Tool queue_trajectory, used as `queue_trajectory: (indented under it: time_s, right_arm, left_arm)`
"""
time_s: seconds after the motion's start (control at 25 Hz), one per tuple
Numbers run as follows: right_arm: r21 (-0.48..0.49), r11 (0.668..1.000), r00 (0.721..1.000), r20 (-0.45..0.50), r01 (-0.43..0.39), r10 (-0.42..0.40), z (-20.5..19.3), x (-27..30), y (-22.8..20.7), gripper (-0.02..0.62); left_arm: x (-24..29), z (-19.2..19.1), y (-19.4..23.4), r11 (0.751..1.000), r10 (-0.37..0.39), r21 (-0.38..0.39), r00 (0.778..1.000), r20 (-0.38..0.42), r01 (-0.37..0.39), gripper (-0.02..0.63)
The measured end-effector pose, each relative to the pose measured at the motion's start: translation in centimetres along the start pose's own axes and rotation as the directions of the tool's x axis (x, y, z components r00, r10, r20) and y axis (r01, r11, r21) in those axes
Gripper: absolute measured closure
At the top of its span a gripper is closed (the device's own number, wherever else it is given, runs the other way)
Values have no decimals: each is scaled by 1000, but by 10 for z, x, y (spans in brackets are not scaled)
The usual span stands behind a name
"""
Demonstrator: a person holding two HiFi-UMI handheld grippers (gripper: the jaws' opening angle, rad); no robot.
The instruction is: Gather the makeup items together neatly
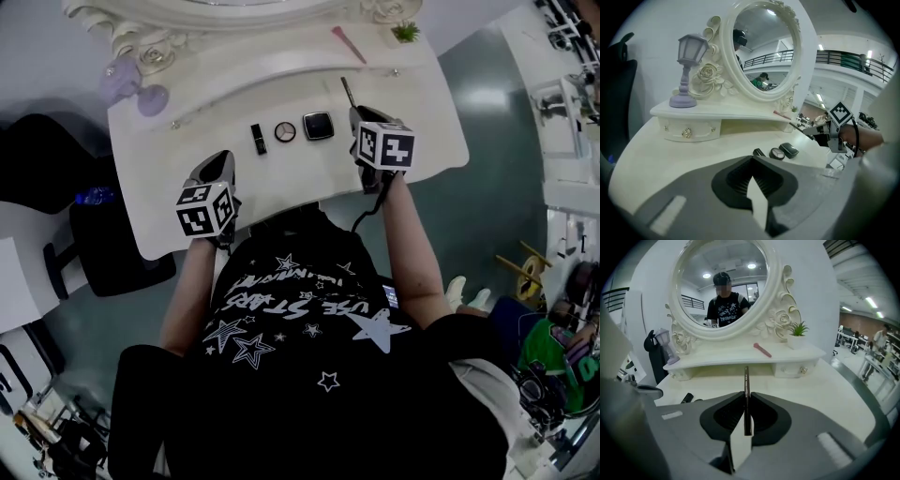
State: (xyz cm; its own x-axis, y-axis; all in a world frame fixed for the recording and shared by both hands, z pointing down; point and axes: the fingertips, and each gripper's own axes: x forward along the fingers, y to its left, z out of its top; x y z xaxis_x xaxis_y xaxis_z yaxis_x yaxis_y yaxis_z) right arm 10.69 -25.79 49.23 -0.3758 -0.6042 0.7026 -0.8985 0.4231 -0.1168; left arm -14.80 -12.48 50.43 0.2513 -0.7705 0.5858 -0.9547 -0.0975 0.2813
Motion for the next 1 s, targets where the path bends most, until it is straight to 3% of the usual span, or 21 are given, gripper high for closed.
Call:
queue_trajectory:
  time_s: [0.36,1.0]
  right_arm:
    - [29,999,995,-98,39,-36,-49,22,-3,526]
    - [-23,998,984,-166,62,-65,-73,39,1,525]
  left_arm:
    - [2,-9,-13,999,-27,29,999,-34,28,606]
    - [-4,-26,-5,1000,-13,23,998,-63,15,606]
